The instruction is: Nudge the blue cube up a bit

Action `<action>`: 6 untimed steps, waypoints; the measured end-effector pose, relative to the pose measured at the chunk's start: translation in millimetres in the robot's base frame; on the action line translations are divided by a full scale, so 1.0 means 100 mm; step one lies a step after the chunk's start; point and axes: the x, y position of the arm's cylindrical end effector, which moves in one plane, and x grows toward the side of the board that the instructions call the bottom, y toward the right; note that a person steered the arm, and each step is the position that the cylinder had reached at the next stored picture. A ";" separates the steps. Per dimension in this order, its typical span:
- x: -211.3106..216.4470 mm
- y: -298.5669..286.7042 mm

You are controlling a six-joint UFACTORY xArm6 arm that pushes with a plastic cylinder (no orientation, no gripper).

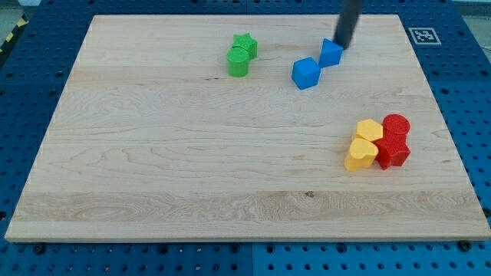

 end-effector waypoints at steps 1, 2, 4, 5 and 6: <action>-0.13 -0.58; 0.07 -0.59; 0.65 -0.88; 1.03 -0.88; 1.15 -0.72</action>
